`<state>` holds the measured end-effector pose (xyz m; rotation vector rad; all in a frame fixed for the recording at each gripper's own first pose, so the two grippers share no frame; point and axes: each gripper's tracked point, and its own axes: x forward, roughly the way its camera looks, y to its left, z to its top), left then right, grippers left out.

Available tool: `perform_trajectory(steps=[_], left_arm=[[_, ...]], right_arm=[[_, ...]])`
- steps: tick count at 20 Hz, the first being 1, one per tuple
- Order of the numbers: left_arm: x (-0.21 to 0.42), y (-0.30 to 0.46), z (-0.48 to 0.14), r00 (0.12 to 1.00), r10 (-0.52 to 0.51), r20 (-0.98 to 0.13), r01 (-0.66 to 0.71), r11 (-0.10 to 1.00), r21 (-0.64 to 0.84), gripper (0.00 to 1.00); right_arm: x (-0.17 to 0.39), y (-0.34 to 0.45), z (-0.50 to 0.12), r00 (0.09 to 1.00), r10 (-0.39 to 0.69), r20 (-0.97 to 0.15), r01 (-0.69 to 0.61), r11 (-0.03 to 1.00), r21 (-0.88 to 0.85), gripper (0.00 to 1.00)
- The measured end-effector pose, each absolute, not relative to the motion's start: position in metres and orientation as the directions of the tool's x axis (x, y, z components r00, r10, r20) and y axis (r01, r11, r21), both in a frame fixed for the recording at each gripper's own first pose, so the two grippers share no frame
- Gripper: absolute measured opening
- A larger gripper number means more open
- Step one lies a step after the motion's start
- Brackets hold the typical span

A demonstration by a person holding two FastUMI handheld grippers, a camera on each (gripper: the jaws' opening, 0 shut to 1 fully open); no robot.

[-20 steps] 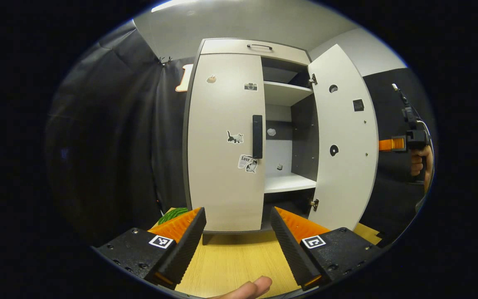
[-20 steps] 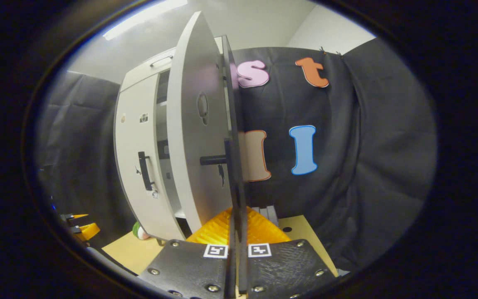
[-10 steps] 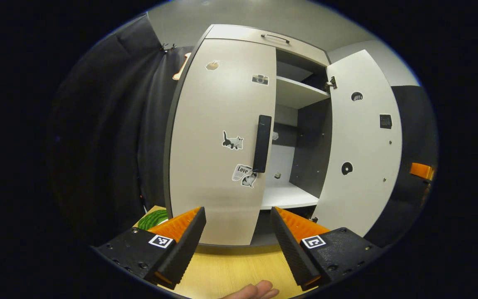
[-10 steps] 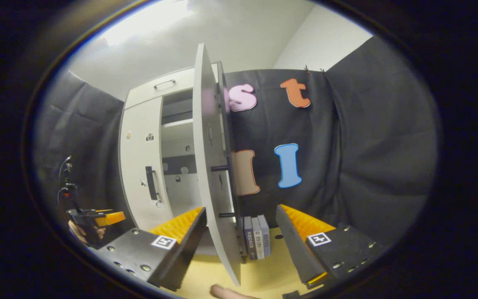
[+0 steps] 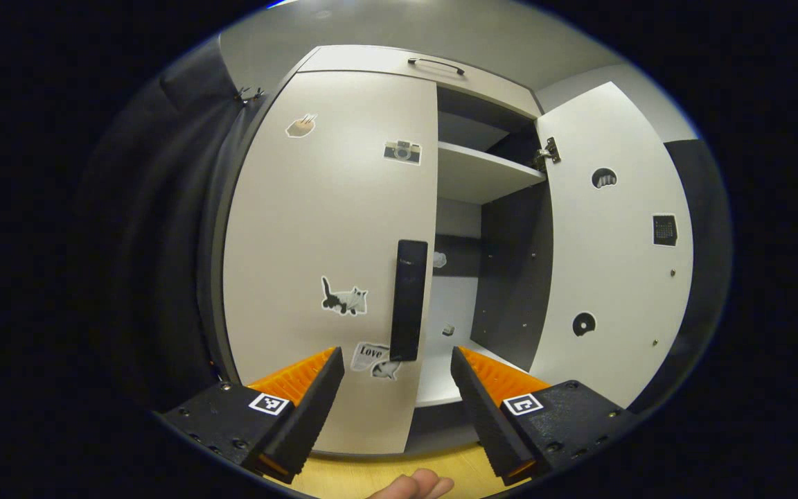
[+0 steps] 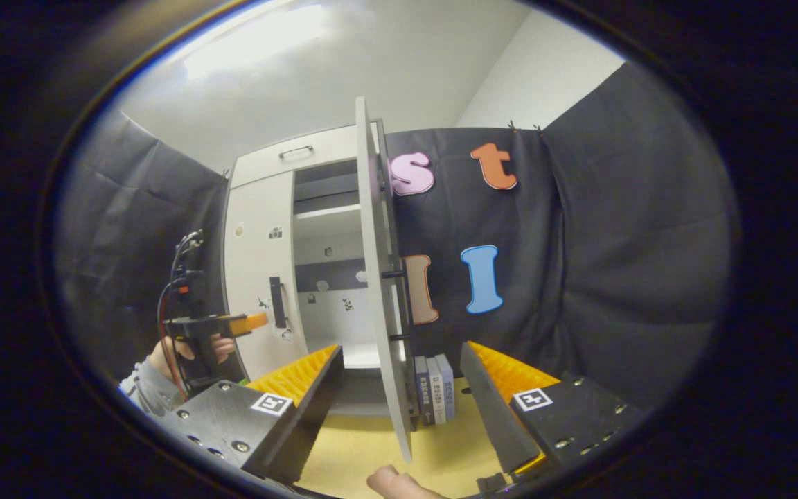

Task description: Open the right door of the double-door shoe cabinet with the right hand, and open the left door with the left hand.

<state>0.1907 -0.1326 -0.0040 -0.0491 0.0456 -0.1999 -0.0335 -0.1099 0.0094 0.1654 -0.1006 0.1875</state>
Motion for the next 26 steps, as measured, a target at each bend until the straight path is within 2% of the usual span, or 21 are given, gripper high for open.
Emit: perform_trajectory(steps=[4, 7, 10, 11, 12, 13, 14, 15, 16, 18, 21, 22, 23, 26], left_arm=[[0.229, -0.137, 0.011, 0.983, -0.184, -0.021, 0.183, 0.983, -0.009, 0.95], [0.247, -0.142, 0.012, 0.981, -0.194, -0.023, 0.195, 0.981, 0.018, 0.82], [0.261, -0.145, 0.004, 0.982, -0.18, -0.059, 0.182, 0.983, 0.028, 0.76], [0.264, -0.148, 0.0, 0.977, -0.2, -0.076, 0.202, 0.979, 0.02, 0.7], [0.266, -0.154, -0.003, 0.97, -0.226, -0.086, 0.229, 0.973, 0.021, 0.66], [0.269, -0.156, -0.013, 0.964, -0.235, -0.123, 0.24, 0.97, 0.026, 0.54], [0.27, -0.156, -0.017, 0.966, -0.224, -0.13, 0.229, 0.973, 0.027, 0.41], [0.272, -0.157, -0.006, 0.973, -0.213, -0.092, 0.217, 0.976, 0.036, 0.36], [0.271, -0.156, -0.014, 0.972, -0.198, -0.129, 0.205, 0.978, 0.044, 0.34], [0.272, -0.155, -0.012, 0.974, -0.188, -0.126, 0.196, 0.979, 0.054, 0.32], [0.265, -0.153, -0.015, 0.975, -0.167, -0.149, 0.175, 0.984, 0.039, 0.26], [0.263, -0.152, -0.014, 0.976, -0.16, -0.148, 0.169, 0.984, 0.05, 0.25], [0.259, -0.152, -0.014, 0.977, -0.158, -0.146, 0.168, 0.984, 0.06, 0.25], [0.238, -0.149, -0.01, 0.971, -0.192, -0.144, 0.2, 0.979, 0.045, 0.25]], right_arm=[[-0.058, -0.083, 0.007, 0.965, 0.222, 0.14, -0.243, 0.957, 0.161, 1.0], [-0.072, -0.062, 0.0, 0.954, 0.264, 0.145, -0.283, 0.95, 0.132, 1.0], [-0.085, -0.041, 0.0, 0.945, 0.287, 0.159, -0.304, 0.947, 0.1, 0.97], [-0.088, -0.035, 0.0, 0.943, 0.288, 0.164, -0.306, 0.947, 0.098, 0.96], [-0.091, -0.03, -0.001, 0.942, 0.288, 0.17, -0.307, 0.946, 0.101, 1.0], [-0.094, -0.025, -0.005, 0.943, 0.287, 0.168, -0.306, 0.946, 0.103, 0.96], [-0.097, -0.018, -0.011, 0.943, 0.294, 0.158, -0.312, 0.944, 0.104, 1.0], [-0.099, -0.012, -0.015, 0.941, 0.301, 0.152, -0.318, 0.942, 0.103, 1.0], [-0.099, -0.008, -0.018, 0.942, 0.301, 0.148, -0.318, 0.941, 0.113, 1.0], [-0.094, -0.006, -0.024, 0.948, 0.287, 0.134, -0.304, 0.943, 0.131, 1.0], [-0.081, -0.012, -0.039, 0.973, 0.213, 0.091, -0.225, 0.963, 0.151, 1.0], [-0.076, -0.012, -0.044, 0.979, 0.189, 0.074, -0.198, 0.969, 0.149, 0.96], [-0.073, -0.01, -0.049, 0.982, 0.178, 0.06, -0.185, 0.972, 0.145, 1.0], [-0.071, 0.0, -0.055, 0.979, 0.202, 0.041, -0.206, 0.966, 0.159, 0.97]])
